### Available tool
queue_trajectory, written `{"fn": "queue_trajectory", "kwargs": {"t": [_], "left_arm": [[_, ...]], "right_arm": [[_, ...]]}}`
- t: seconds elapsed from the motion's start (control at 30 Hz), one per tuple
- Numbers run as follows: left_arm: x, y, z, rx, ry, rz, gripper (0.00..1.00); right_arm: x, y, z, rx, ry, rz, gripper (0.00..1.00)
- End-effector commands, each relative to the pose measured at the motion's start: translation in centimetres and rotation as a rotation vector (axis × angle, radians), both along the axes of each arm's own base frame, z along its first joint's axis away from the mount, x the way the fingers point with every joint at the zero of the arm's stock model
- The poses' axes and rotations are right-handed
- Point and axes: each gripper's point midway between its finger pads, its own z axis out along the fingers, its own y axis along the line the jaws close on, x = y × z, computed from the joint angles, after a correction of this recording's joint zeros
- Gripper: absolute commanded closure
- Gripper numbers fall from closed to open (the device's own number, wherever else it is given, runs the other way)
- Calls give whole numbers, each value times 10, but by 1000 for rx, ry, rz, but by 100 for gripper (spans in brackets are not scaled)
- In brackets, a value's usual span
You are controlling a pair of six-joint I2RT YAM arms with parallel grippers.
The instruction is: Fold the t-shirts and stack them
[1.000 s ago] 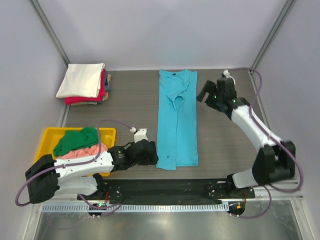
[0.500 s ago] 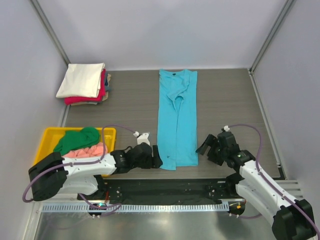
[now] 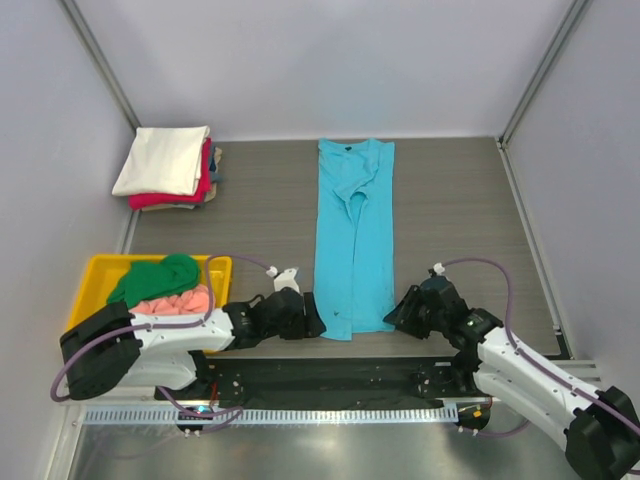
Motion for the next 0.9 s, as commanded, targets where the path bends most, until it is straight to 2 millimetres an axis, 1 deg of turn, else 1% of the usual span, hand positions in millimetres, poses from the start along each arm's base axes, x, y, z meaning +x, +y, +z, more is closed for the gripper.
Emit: {"fn": "queue_trajectory", "kwargs": {"t": [0.0,0.03,0.1,0.13,0.2,0.23,0.27,0.37,0.4,0.5,0.57,0.6,0.67,0.73,0.77,0.8,0.83,0.87], "left_arm": [[-1,-7,0,-38,7,0,41],[-1,-8,0,-40,11,-2,44],[-1,-9,-1,-39,13,-1,48],[-1,-8,-2,-39,14,0,54],[-2,-8,-3,-41,15,2,60],[-2,-8,-3,-46,14,1,65],[-2,-8,-3,-50,12,-1,67],[-1,-11,-4,-59,8,-8,78],[-1,-13,-5,-60,7,-12,83],[-1,-19,-6,-76,10,-22,94],[-1,-20,-6,-79,9,-25,100],[-1,-20,-5,-81,9,-25,100],[-2,-21,0,-90,12,-26,100],[-5,-20,14,-89,19,-29,100],[-4,-18,19,-75,17,-22,100],[-3,-16,34,-67,12,-18,100],[-2,-13,41,-54,-2,-17,100],[5,-10,50,-41,-35,7,100]], "right_arm": [[-10,-10,-24,-46,63,-32,58],[-8,-8,-24,-41,55,-33,63],[-7,-8,-23,-46,54,-31,67],[-7,-8,-23,-49,53,-31,73],[-6,-8,-21,-53,46,-30,79],[-7,-9,-21,-55,49,-30,82],[-7,-8,-20,-53,49,-27,88],[-11,-9,-20,-51,57,-21,97],[-11,-9,-19,-48,57,-17,98],[-14,-10,-17,-51,60,-14,99],[-14,-10,-12,-48,49,-13,99],[-16,-13,-12,-62,57,-11,99],[-14,-13,-4,-57,40,-9,99],[-18,-15,1,-67,49,-8,99],[-12,-12,17,-52,14,-8,99],[-12,-14,22,-58,13,-10,99],[-8,-16,30,-70,-10,-17,99],[0,-13,49,-59,-49,-19,99]]}}
